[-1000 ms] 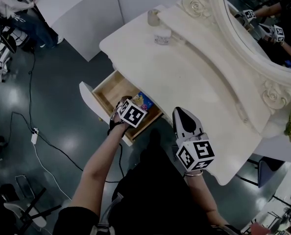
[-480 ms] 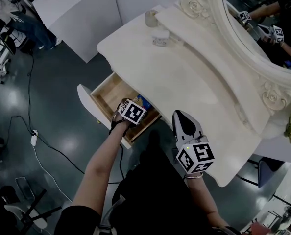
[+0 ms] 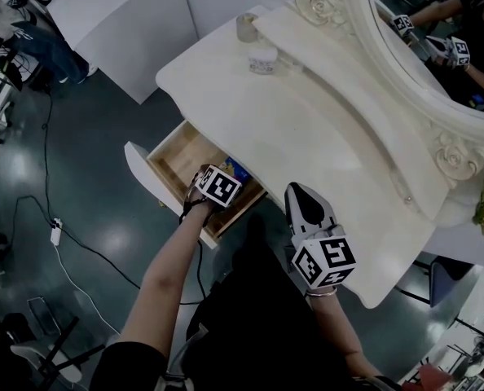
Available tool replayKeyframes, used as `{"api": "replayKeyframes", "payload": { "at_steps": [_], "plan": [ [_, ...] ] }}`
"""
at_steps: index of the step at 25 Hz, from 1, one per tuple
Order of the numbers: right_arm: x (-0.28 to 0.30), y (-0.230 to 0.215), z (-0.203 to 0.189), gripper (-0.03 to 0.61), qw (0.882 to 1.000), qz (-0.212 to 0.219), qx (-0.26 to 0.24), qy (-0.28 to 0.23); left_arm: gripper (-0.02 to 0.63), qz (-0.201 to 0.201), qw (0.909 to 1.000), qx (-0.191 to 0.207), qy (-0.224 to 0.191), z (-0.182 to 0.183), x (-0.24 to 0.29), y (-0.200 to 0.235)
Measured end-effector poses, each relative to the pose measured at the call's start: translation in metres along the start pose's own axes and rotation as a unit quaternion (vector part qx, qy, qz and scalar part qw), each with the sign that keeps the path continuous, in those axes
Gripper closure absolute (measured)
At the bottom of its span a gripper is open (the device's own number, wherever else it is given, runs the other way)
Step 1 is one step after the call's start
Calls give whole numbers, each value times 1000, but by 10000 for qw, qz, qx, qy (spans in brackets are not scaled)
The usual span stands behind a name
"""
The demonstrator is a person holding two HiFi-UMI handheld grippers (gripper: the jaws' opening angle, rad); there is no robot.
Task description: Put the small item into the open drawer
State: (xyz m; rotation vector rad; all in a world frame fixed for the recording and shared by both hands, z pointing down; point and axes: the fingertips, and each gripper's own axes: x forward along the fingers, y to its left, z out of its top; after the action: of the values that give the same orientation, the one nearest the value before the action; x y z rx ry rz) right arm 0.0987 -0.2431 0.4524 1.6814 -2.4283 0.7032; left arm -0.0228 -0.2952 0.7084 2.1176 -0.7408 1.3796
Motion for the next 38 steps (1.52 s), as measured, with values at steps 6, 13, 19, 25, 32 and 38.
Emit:
{"api": "replayKeyframes", "payload": {
  "at_steps": [6,13,19,25,32,38],
  "plan": [
    [1,-2,-2,574,10000,-21,-1,47,172,13,10000,-50,29,-4,1,1],
    [2,1,-1,574,10000,11,-10,49,164,-118,9990,-415,-73,-5,-6,1],
    [2,7,3,574,9999,80,-60,-11,198,162,9948,-594,-811,17,-45,15],
    [0,19,10,574,9996,183,-158,-126,296,408,9799,-946,-1711,34,-101,26],
    [-7,38,19,574,9986,322,-318,-272,394,706,9539,-1345,-2589,33,-167,36],
    [-16,54,24,574,9975,384,-439,-396,431,862,9308,-1490,-3225,24,-225,32]
  ]
}}
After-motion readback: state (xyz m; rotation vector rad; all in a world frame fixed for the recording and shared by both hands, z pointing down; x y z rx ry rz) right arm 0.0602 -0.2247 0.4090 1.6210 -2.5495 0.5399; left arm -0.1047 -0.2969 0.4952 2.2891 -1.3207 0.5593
